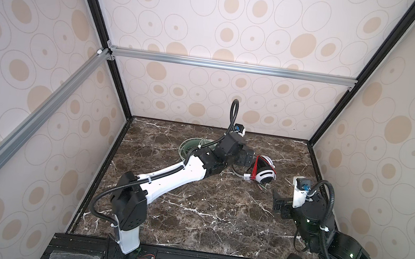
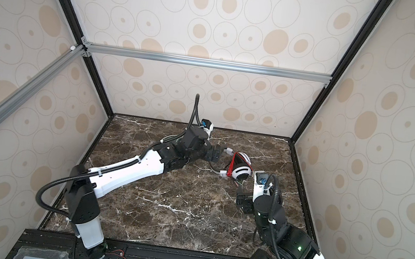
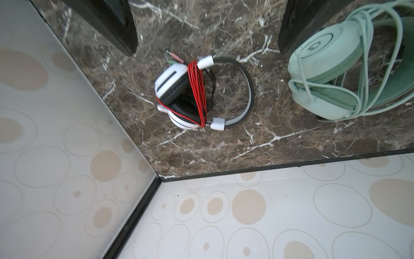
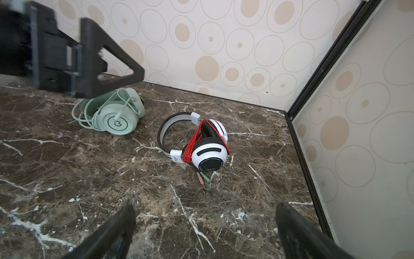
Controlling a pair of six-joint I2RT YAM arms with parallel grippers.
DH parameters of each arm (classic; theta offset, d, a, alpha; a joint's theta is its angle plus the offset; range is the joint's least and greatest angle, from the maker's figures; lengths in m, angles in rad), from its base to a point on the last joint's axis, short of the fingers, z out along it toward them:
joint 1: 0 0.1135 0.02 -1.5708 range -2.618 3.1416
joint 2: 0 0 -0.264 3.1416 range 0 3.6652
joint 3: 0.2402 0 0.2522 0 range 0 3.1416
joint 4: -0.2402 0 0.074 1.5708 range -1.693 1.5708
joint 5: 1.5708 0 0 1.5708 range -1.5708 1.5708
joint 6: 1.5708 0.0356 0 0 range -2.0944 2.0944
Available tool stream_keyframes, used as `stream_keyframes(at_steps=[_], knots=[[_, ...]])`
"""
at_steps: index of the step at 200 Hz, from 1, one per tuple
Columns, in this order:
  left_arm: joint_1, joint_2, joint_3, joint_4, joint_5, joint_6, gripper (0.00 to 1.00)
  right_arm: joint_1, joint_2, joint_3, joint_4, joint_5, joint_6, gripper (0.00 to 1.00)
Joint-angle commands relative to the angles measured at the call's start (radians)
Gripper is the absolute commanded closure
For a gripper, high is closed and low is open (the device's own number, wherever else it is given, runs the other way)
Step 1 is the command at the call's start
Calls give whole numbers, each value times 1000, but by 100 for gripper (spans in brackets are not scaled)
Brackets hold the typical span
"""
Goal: Wrap the headphones
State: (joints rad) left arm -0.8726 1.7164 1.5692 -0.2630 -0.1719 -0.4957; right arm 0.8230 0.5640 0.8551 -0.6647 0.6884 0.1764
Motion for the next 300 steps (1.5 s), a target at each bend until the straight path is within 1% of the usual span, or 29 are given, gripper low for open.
stream_keyframes(at_steps=[1, 24, 58, 84, 101, 122, 142, 165, 192, 205, 233, 239, 261, 279, 300], knots=[[-23, -115, -101, 9, 2, 51, 2, -8, 24, 25, -11, 39, 20, 0], [-34, -270, -252, 1, -39, 36, 2, -11, 44, 5, 33, 56, 34, 0], [-35, -529, -492, -38, -134, 39, 2, -33, 70, -42, 99, 56, 59, 0], [-34, -721, -671, -89, -235, 64, 2, -70, 87, -79, 125, 39, 89, 0], [-32, -837, -739, -136, -305, 75, 2, -115, 90, -100, 136, 8, 126, 0], [-32, -956, -774, -191, -390, 74, 2, -165, 80, -131, 155, -35, 162, 0], [-30, -1045, -799, -216, -439, 84, 2, -198, 68, -165, 170, -29, 192, 0], [-30, -1098, -812, -255, -476, 68, 2, -237, 64, -200, 191, -30, 199, 0], [-29, -1102, -843, -313, -601, 8, 2, -291, 79, -243, 265, -68, 174, 0], [-28, -1097, -861, -303, -667, -20, 2, -320, 102, -260, 312, -77, 168, 0], [-25, -1111, -923, -208, -768, -25, 2, -370, 169, -290, 427, -59, 131, 0], [-22, -1121, -949, -166, -783, -4, 2, -381, 184, -297, 453, -71, 120, 0], [-15, -1173, -1089, 46, -792, 155, 2, -418, 230, -326, 554, -128, 92, 0], [7, -1206, -1165, 157, -813, 199, 2, -444, 269, -346, 612, -133, 99, 0], [48, -1232, -1230, 257, -798, 246, 2, -477, 314, -360, 655, -130, 100, 0]])
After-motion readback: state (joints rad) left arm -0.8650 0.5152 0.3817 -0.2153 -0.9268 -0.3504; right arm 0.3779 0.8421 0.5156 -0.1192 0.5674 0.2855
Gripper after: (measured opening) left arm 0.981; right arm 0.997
